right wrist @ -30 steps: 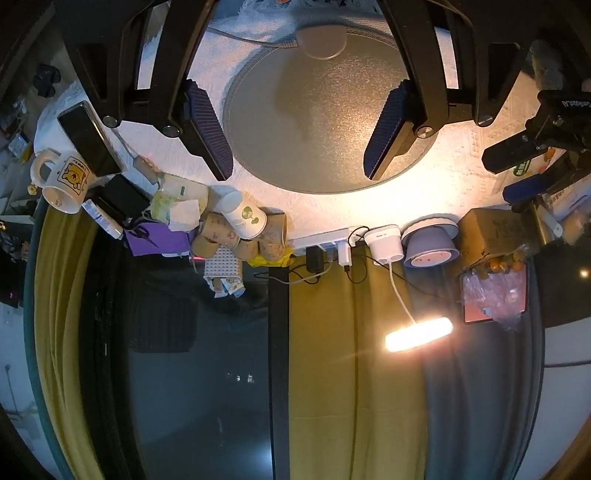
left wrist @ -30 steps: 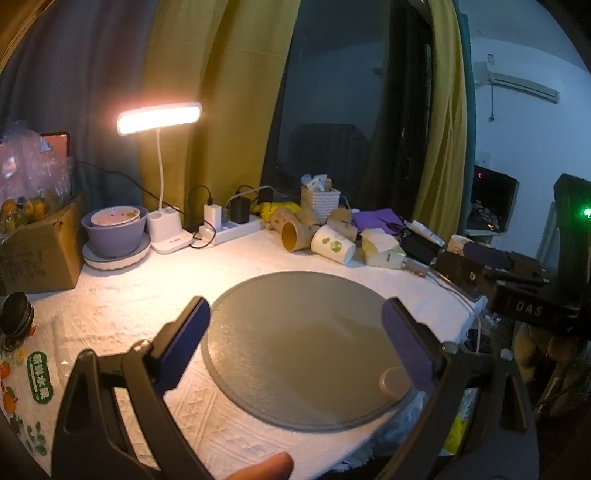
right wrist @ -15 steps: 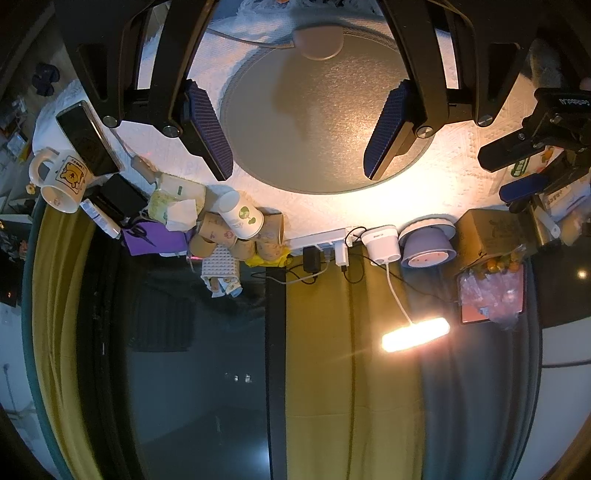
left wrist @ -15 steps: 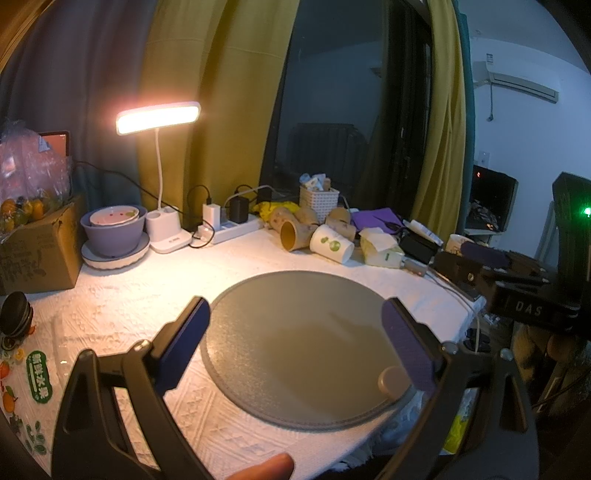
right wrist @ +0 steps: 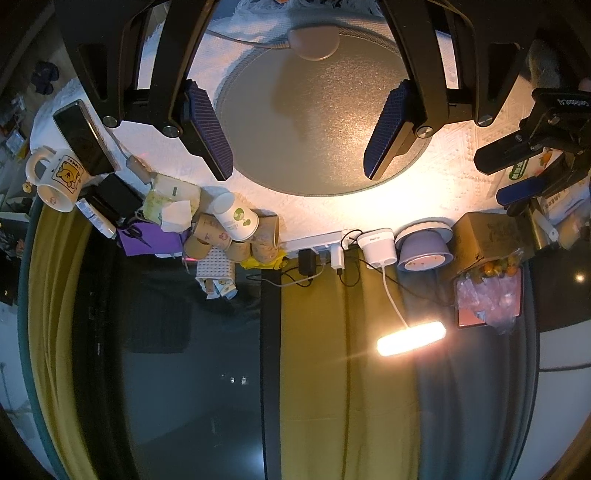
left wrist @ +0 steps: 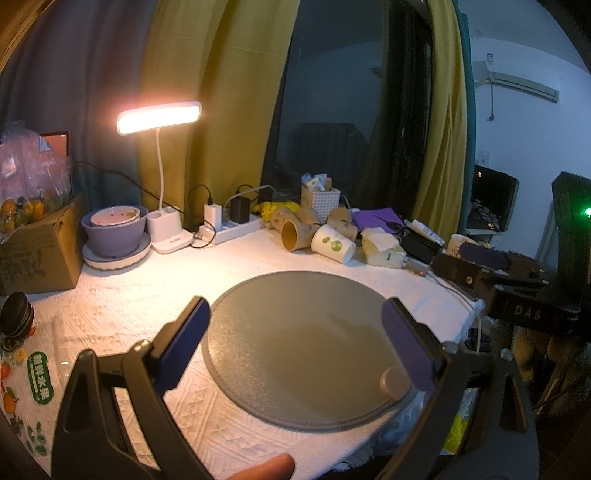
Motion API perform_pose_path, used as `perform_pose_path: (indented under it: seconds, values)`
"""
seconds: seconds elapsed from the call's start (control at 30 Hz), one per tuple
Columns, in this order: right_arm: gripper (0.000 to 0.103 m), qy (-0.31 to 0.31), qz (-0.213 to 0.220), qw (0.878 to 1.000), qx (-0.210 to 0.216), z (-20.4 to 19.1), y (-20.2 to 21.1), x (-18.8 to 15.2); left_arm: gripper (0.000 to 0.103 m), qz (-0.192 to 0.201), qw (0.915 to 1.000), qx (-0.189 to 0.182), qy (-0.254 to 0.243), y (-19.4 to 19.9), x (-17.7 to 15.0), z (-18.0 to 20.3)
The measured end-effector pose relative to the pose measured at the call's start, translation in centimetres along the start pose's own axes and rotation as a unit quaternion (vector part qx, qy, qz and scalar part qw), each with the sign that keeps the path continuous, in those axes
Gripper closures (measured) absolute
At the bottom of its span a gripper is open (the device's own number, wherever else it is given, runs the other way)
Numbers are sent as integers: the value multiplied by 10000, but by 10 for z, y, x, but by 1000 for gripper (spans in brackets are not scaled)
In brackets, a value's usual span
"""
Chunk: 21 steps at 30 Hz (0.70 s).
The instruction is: Flip cup upright
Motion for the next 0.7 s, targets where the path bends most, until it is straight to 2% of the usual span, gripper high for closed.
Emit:
perform_pose_path:
  seconds: [0.3, 0.7]
  values:
    - [27, 4, 3, 10000, -4, 1, 0, 0, 8, -9, 10000, -35, -64, 0, -2, -5]
    - [27, -3, 1, 10000, -4, 2, 0, -1, 8, 15, 9997, 153, -178, -2, -1, -4]
Point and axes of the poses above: each gripper's, at about its wrist camera, not at the fingertips, and y roughly against the way its jaws point, z to its right, x to its top, the point moved 4 cm from there along -y, roughly the way its jaws point, and after that the axes turned 5 degrees about x, right-handed, at the moved point
